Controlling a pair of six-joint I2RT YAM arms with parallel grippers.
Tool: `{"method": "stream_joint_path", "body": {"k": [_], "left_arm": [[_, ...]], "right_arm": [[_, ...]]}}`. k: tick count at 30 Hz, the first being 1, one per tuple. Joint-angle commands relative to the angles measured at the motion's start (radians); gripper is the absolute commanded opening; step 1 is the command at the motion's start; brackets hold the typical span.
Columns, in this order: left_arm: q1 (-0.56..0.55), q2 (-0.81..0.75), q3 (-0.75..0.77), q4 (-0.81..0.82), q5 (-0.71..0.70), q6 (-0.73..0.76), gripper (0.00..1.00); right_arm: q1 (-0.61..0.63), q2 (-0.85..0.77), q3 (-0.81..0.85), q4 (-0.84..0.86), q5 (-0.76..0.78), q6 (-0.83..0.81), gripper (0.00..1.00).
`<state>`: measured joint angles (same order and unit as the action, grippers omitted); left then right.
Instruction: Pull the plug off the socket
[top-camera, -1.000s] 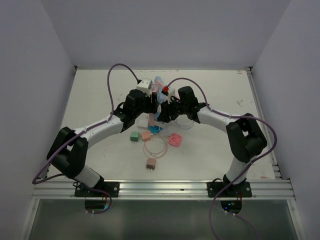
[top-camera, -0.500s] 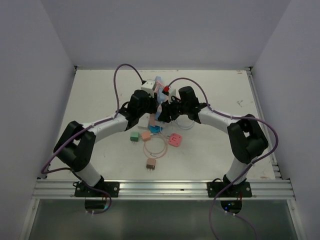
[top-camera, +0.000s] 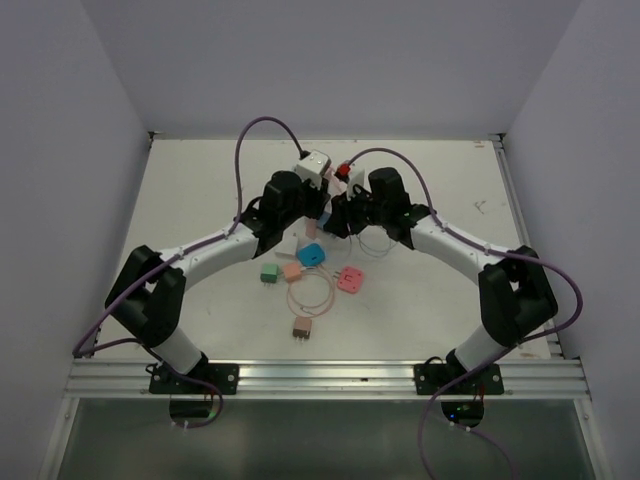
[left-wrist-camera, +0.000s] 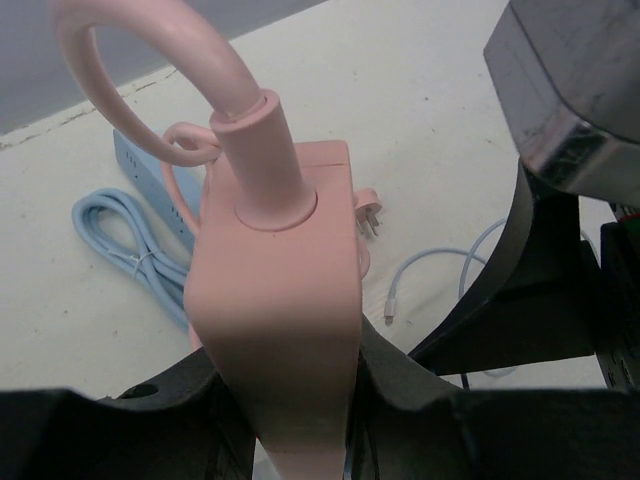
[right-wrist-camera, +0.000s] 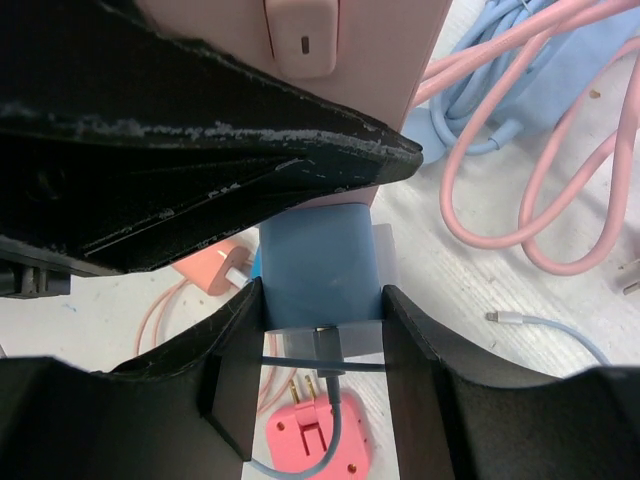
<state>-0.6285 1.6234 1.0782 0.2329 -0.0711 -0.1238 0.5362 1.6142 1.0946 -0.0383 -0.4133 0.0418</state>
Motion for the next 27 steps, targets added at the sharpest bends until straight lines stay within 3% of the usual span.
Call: {"method": "stream_joint_path", "body": {"k": [1,16,21,27], "left_arm": [[0.033,-0.042,0.029,0.112,-0.159,0.193,0.0],[0.073,-0.065,0.002,0.131,-0.208,0.233,0.0],[0.081,-0.076,0.034,0.106,-0.2,0.222,0.0],[0.084,-0.108,0.069,0.049,-0.229,0.176,0.0]], "right_arm": [[0.013,-0.094,0.016,-0.121,-0.035,0.027,0.0],[0.011,-0.264,-0.104,-0.17,0.056,0.064,0.0],[0.011,-0.27,-0.133,-0.157,0.071,0.072,0.0],[0.004,-0.231,-0.154,-0.137,0.195,0.124,0.0]]}}
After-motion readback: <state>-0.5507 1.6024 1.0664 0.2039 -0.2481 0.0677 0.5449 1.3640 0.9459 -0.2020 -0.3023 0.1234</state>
